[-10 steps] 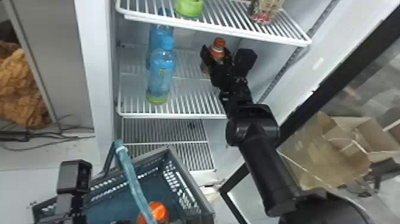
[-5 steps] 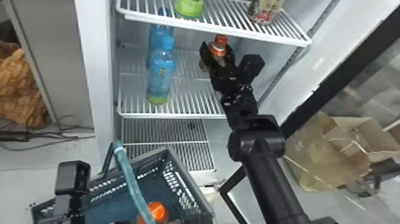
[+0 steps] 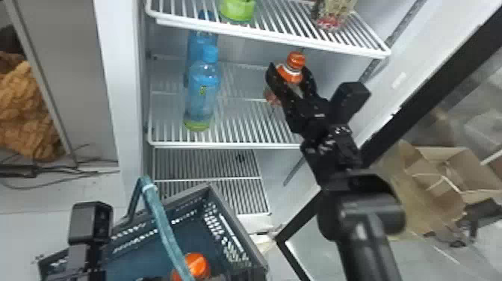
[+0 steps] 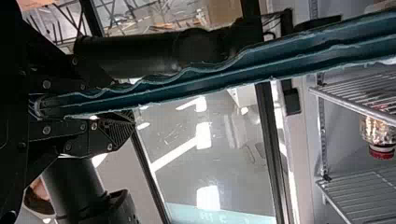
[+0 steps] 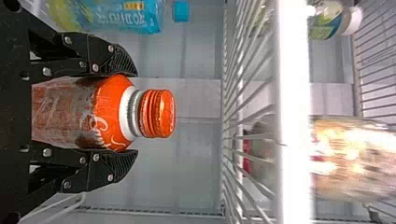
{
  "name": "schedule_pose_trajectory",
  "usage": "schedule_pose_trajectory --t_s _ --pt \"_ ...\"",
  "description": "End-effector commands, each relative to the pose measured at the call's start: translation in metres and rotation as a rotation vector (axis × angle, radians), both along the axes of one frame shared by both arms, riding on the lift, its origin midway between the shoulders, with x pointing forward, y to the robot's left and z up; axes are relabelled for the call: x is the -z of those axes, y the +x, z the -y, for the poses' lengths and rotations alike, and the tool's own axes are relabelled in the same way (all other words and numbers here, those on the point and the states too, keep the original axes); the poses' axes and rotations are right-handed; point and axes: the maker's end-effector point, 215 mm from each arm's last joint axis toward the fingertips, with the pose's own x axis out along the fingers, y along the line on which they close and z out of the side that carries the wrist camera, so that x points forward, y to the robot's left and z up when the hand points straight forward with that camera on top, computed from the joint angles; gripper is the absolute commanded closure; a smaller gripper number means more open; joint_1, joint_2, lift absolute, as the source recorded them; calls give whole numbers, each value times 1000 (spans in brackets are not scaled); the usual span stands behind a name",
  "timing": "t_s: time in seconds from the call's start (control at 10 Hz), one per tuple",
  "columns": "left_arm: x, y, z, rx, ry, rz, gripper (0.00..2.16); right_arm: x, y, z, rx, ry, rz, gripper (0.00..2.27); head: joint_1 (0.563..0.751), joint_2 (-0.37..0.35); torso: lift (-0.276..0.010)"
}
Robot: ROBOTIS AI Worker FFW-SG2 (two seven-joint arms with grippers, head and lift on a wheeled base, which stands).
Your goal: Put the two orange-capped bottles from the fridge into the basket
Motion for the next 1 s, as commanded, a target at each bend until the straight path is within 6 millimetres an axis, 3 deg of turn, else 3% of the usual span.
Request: schedule_pose_trajectory --t_s 0.0,0.2,0.5,0.7,0.9 --pt "-1 -1 1 4 -1 1 1170 -8 -35 -1 -15 -9 -38 835 695 -350 -235" --pt "1 0 0 2 4 2 1170 -12 -79 -32 -95 42 -86 835 695 -350 -235" --pt "-2 0 3 10 2 10 1170 -37 -145 -118 -298 143 -188 835 695 -350 -235" --pt "-1 0 3 12 3 9 1170 -37 -187 -164 -432 184 -295 834 695 -350 -235" --pt "0 -1 3 14 3 7 1170 -17 -208 -181 -509 188 -402 835 695 -350 -235"
